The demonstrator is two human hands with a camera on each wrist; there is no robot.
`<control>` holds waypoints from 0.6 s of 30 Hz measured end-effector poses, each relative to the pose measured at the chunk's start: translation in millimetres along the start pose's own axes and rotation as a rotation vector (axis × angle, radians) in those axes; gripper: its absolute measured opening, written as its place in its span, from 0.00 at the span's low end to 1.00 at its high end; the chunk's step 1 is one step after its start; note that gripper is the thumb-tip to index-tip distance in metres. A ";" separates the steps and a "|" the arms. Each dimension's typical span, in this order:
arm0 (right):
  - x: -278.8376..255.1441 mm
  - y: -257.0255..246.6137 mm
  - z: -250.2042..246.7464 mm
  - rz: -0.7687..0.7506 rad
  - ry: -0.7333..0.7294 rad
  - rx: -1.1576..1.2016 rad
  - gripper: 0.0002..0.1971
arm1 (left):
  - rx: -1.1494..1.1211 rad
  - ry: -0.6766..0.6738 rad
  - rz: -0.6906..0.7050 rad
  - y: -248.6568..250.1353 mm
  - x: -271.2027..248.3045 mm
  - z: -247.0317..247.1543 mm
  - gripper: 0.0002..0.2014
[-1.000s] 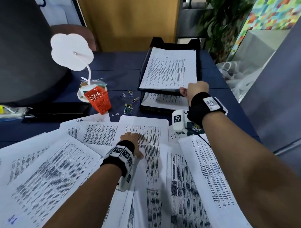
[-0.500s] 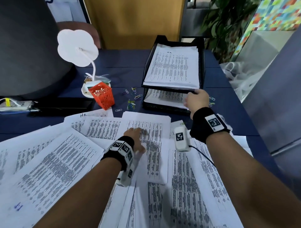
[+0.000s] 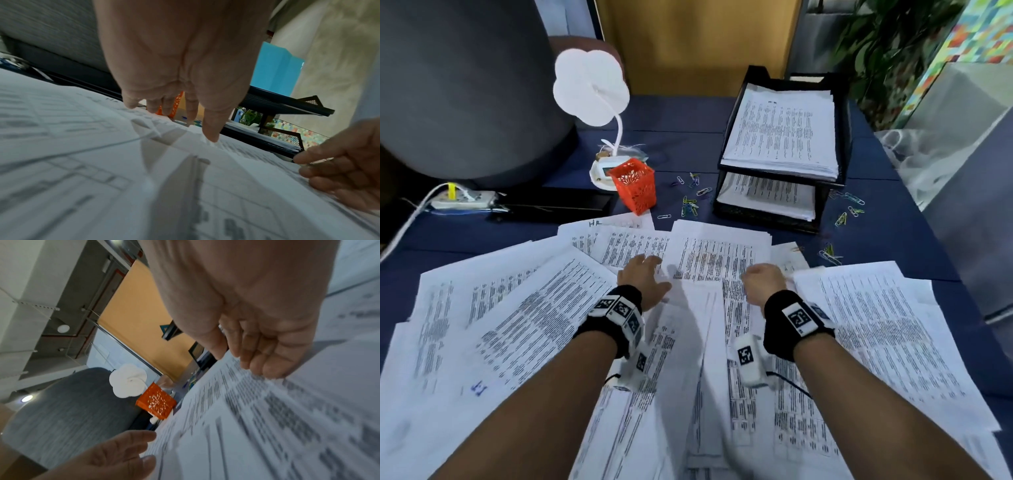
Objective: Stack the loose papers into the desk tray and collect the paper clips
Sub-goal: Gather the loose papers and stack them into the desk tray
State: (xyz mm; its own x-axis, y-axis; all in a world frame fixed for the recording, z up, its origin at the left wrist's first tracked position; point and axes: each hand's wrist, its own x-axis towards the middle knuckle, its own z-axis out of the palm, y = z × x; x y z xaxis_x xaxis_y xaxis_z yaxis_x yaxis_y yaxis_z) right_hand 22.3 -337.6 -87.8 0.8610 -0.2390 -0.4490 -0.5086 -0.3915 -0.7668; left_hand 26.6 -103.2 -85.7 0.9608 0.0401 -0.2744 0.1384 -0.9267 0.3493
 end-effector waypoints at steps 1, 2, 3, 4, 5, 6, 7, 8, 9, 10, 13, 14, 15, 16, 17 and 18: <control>-3.6 -1.7 8.0 0.004 -0.018 -0.005 0.10 | 0.001 -0.004 -0.017 -8.3 1.1 -3.1 0.29; -9.2 -5.9 14.2 0.011 -0.028 -0.032 0.08 | 0.008 0.001 -0.034 -16.9 1.7 -6.7 0.28; -12.2 -8.9 20.6 0.009 -0.025 -0.075 0.10 | 0.020 0.010 -0.052 -26.3 2.4 -11.3 0.28; -17.4 -13.1 25.6 0.025 -0.021 -0.121 0.13 | 0.026 0.021 -0.076 -36.9 3.0 -16.1 0.27; -21.1 -16.5 30.1 0.038 -0.028 -0.171 0.11 | 0.027 0.035 -0.106 -48.4 2.8 -21.4 0.26; -25.2 -22.3 34.6 0.049 -0.045 -0.215 0.06 | 0.027 0.049 -0.143 -60.9 3.9 -27.7 0.26; -24.3 -24.0 39.8 0.059 -0.049 -0.255 0.05 | 0.028 0.056 -0.186 -73.9 3.8 -34.1 0.25; -24.6 -26.3 43.7 0.079 -0.061 -0.287 0.05 | 0.028 0.059 -0.237 -87.5 3.5 -40.5 0.25; -24.7 -28.0 47.3 0.090 -0.060 -0.307 0.10 | 0.031 0.064 -0.287 -100.6 3.1 -46.8 0.25; -26.3 -30.5 51.0 0.123 -0.055 -0.322 0.17 | 0.036 0.067 -0.338 -114.1 3.0 -52.7 0.27; -29.6 -35.7 61.7 0.156 0.000 -0.378 0.17 | 0.046 0.038 -0.437 -150.3 1.4 -68.6 0.39; -31.0 -38.2 65.3 0.155 0.023 -0.387 0.17 | 0.032 0.010 -0.449 -160.6 1.9 -72.2 0.44; -30.8 -39.4 68.9 0.153 0.039 -0.371 0.19 | 0.021 -0.023 -0.453 -167.9 2.2 -75.1 0.48; -29.7 -39.3 72.4 0.161 0.052 -0.350 0.20 | 0.018 -0.046 -0.450 -173.9 3.1 -75.9 0.51; -29.9 -39.7 74.7 0.162 0.063 -0.348 0.20 | 0.029 -0.054 -0.440 -177.3 3.3 -77.1 0.52; -31.0 -40.4 76.1 0.168 0.071 -0.354 0.21 | 0.041 -0.045 -0.426 -179.8 3.9 -77.8 0.53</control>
State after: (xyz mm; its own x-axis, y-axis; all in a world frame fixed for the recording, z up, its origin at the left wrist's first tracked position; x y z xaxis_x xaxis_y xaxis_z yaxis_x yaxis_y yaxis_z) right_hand 16.8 -246.7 -77.8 0.7695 -0.3817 -0.5120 -0.6238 -0.6208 -0.4748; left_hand 24.2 92.6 -79.8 0.8085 0.4067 -0.4254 0.5097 -0.8453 0.1605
